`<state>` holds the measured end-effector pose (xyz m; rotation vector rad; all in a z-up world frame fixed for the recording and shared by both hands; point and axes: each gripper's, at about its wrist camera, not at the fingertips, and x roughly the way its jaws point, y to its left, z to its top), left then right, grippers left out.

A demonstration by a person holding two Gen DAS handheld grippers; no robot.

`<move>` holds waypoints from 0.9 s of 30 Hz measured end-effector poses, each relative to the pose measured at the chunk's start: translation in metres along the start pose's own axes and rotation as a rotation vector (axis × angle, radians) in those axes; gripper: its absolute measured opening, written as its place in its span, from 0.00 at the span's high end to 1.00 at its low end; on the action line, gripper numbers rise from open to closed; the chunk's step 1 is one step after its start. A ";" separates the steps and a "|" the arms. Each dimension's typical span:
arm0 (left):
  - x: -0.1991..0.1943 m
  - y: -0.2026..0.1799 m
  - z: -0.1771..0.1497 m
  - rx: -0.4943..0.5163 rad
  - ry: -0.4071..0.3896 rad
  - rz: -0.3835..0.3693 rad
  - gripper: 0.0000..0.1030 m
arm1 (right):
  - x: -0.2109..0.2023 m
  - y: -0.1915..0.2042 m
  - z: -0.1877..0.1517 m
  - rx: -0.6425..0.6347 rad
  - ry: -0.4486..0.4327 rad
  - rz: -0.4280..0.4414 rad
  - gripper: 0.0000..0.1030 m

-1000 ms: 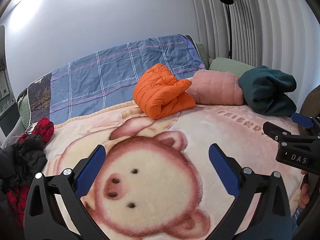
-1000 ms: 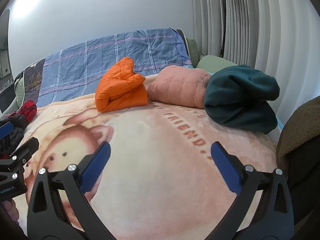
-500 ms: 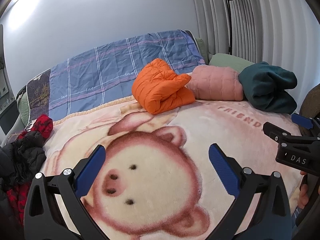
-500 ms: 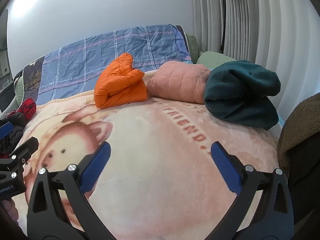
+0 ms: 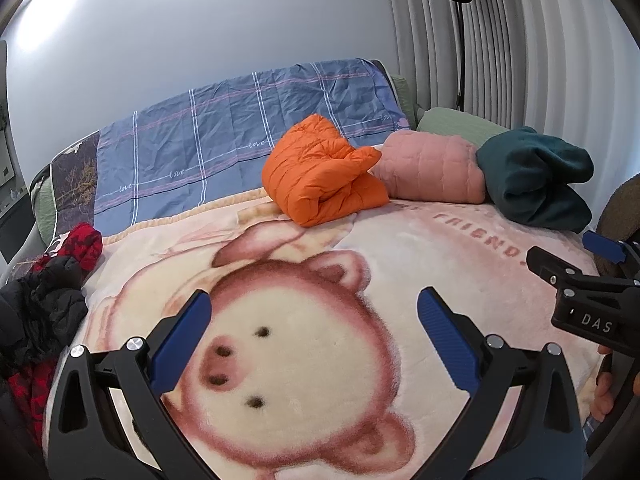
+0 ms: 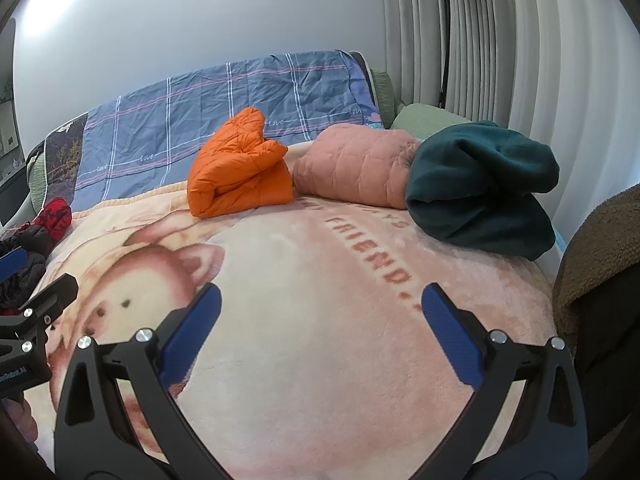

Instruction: Fold large clothes

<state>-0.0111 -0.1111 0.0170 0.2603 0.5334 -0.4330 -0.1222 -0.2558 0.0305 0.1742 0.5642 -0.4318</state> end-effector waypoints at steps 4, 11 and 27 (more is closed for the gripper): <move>0.000 0.000 0.000 -0.002 0.002 -0.002 0.01 | 0.000 0.000 0.000 0.000 -0.001 0.000 0.02; 0.001 0.000 0.000 -0.006 0.005 -0.009 0.01 | -0.001 0.000 0.000 0.001 0.001 -0.002 0.02; 0.001 0.002 0.000 -0.007 0.006 -0.007 0.01 | 0.003 0.000 0.000 -0.004 0.008 -0.001 0.02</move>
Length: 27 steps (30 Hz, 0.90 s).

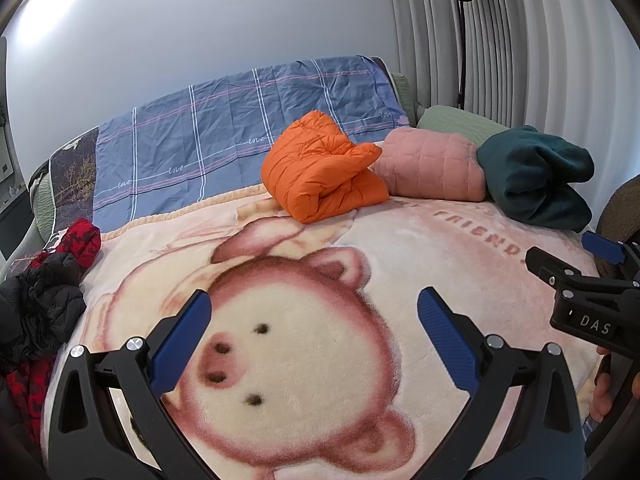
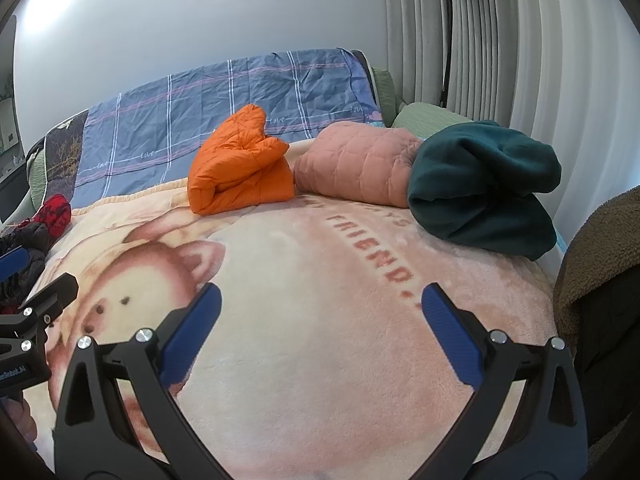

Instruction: Fold large clothes

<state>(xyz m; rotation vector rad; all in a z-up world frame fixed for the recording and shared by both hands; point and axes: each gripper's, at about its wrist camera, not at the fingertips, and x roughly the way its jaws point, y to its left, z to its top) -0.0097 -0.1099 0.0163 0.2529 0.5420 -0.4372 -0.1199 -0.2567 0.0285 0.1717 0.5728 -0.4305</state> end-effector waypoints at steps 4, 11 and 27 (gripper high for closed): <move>0.001 0.000 -0.002 -0.001 0.004 -0.001 0.01 | 0.001 0.001 -0.001 -0.002 0.003 0.000 0.02; 0.002 0.000 -0.004 0.000 0.006 -0.002 0.01 | 0.002 0.000 -0.001 -0.002 0.006 0.001 0.02; 0.002 0.001 -0.004 0.002 0.007 0.000 0.01 | 0.006 -0.003 -0.004 -0.006 0.009 0.001 0.02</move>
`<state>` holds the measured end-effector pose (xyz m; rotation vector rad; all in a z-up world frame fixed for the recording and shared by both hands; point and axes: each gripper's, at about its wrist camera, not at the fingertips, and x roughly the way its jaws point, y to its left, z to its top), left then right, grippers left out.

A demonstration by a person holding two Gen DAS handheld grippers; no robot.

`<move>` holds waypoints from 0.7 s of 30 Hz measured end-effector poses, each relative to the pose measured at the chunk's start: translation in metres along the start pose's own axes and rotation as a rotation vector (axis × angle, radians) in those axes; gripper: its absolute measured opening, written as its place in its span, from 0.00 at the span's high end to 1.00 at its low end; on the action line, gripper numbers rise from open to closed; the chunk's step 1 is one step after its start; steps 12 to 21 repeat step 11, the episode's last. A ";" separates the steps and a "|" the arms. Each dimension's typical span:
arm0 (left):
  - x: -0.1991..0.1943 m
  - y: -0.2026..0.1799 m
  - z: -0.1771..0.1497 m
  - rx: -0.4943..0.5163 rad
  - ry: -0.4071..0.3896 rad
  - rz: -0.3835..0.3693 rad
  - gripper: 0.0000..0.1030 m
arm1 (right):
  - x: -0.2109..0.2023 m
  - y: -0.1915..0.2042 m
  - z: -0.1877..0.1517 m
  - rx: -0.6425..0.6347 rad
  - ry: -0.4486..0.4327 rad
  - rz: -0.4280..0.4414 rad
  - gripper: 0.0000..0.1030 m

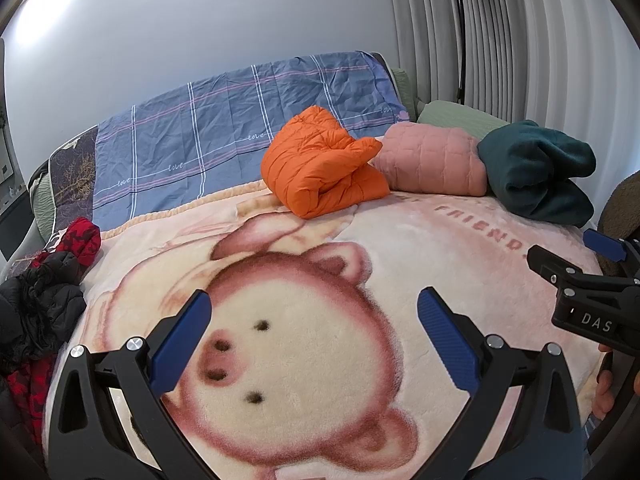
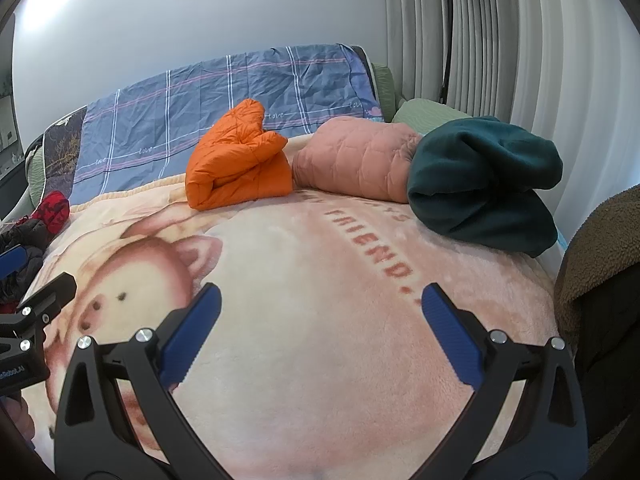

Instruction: Fold large clothes

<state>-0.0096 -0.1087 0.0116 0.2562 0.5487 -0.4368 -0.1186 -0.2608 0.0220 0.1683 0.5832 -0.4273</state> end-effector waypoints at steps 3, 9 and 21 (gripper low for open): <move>0.000 0.002 -0.003 0.000 -0.001 0.001 0.01 | 0.000 0.000 0.000 0.001 -0.001 0.001 0.02; 0.001 0.003 -0.003 0.001 0.000 0.001 0.01 | 0.000 -0.002 0.000 -0.003 -0.002 0.000 0.02; 0.001 0.004 -0.004 0.001 0.000 0.000 0.01 | 0.001 -0.001 0.001 -0.002 0.000 0.002 0.02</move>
